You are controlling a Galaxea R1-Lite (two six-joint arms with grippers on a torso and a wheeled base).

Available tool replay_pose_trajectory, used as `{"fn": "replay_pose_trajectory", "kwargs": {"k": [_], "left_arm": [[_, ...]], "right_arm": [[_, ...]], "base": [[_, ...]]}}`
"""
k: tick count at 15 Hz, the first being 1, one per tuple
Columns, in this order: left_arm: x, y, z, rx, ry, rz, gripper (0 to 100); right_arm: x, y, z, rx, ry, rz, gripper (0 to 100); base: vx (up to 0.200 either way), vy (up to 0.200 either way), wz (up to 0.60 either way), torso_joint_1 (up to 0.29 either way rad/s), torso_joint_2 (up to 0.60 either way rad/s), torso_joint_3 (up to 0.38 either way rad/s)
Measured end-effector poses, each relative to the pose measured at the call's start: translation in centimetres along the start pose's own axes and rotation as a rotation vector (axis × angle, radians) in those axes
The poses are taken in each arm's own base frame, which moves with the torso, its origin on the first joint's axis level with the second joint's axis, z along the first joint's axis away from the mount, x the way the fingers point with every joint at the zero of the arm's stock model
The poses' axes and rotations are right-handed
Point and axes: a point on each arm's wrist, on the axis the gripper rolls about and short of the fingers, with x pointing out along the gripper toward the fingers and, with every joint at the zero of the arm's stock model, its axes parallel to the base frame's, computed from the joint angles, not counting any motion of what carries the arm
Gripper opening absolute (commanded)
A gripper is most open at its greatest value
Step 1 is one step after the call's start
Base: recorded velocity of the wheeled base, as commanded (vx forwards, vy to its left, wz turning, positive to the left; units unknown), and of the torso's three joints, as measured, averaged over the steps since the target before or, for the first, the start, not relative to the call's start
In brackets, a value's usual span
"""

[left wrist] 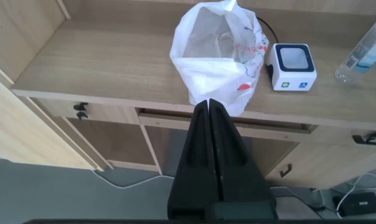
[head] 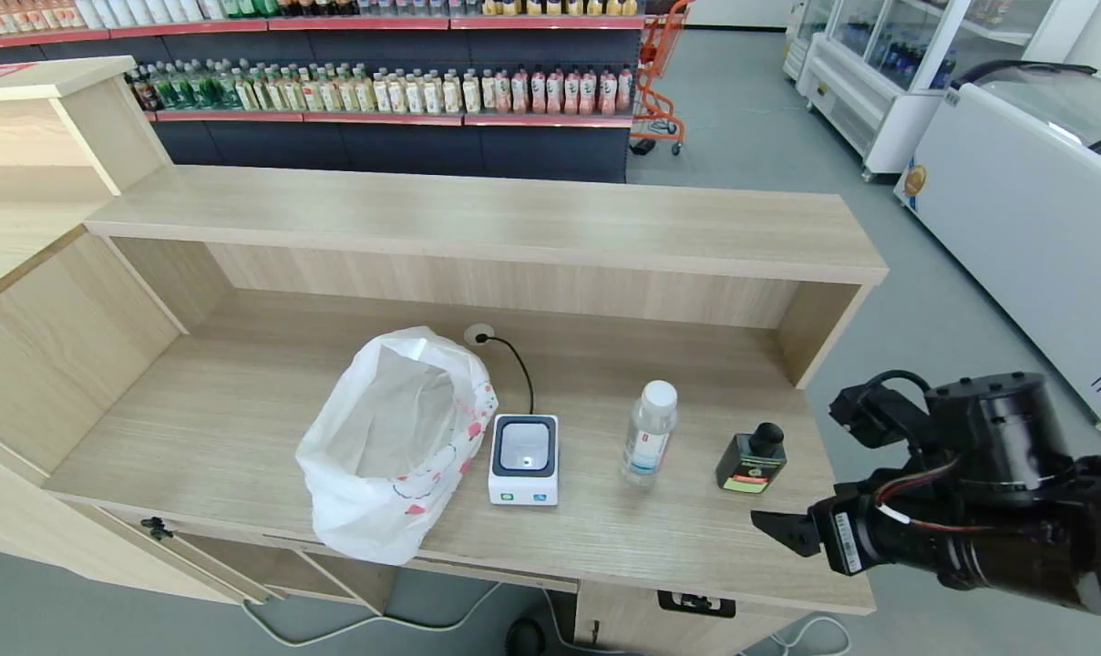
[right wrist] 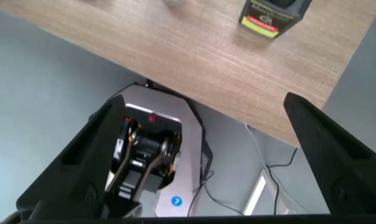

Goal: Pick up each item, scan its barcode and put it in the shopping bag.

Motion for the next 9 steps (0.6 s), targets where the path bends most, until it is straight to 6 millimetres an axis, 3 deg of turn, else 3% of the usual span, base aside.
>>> {"fn": "replay_pose_trajectory", "kwargs": {"k": [9], "left_arm": [[0.0, 0.0, 0.0, 0.000, 0.000, 0.000, 0]], "right_arm": [[7.0, 3.1, 1.2, -0.031, -0.121, -0.020, 100]], "base": [[0.000, 0.000, 0.00, 0.000, 0.00, 0.000]]}}
